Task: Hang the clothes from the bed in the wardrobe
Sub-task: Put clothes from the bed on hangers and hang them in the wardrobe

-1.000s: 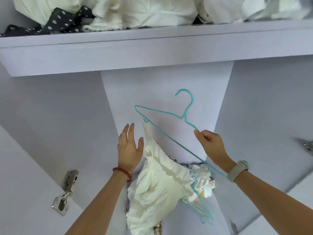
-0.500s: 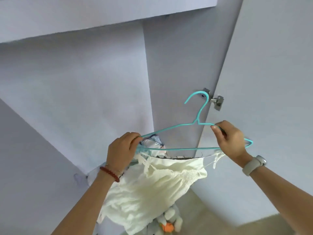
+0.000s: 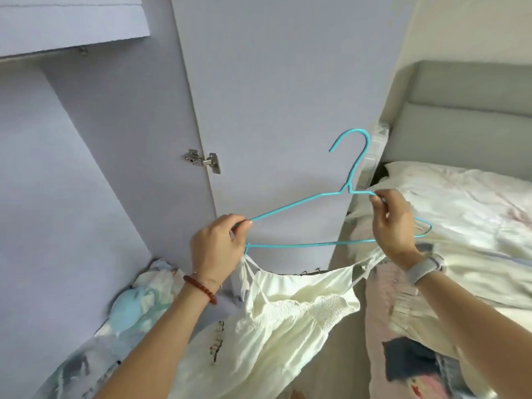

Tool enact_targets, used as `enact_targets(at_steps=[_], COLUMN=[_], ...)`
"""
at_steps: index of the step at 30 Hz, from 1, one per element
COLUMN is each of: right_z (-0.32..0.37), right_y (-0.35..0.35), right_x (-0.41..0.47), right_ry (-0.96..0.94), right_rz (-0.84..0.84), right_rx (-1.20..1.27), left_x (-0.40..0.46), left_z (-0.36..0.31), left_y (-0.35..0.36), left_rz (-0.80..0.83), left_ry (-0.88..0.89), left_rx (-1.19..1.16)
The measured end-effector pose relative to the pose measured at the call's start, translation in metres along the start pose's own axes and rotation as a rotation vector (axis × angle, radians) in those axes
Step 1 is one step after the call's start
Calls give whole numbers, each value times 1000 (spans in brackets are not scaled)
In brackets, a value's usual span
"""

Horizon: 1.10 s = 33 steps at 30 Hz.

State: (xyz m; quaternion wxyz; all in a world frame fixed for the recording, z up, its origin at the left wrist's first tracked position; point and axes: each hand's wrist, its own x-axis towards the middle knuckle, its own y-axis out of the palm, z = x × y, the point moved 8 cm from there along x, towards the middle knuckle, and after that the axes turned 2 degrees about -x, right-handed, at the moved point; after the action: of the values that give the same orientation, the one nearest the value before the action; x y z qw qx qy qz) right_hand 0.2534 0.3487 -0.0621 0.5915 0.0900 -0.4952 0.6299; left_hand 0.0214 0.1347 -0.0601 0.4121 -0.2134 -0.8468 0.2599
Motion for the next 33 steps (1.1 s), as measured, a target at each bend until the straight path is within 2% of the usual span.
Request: enact_targets(at_steps=[6, 9, 13, 16, 20, 23, 27, 30, 33], right_z=[-90, -129, -197, -245, -280, -287, -306, -311, -313], right_y=[-135, -173, -237, -274, -281, -266, -249, -230, -216], right_x=[8, 9, 11, 24, 53, 74, 110, 144, 185], right_ry=[171, 257, 348, 390, 284, 170, 295, 333, 357], right_rz=[-281, -349, -470, -483, -300, -194, -240, -259, -283], right_rx=[-230, -306, -435, -521, -639, -595, -338, -245, -151], left_x=[19, 25, 42, 58, 90, 115, 151, 175, 194], left_z=[-133, -177, -264, -325, -345, -346, -350, -350, -366], left_y=[82, 125, 200, 256, 327, 357, 376, 390, 403], left_rz=[103, 160, 221, 243, 265, 249, 217, 264, 288], left_ry=[151, 163, 275, 345, 208, 174, 125, 44, 58], left_rx=[-201, -252, -333, -373, -261, -215, -167, -124, -184])
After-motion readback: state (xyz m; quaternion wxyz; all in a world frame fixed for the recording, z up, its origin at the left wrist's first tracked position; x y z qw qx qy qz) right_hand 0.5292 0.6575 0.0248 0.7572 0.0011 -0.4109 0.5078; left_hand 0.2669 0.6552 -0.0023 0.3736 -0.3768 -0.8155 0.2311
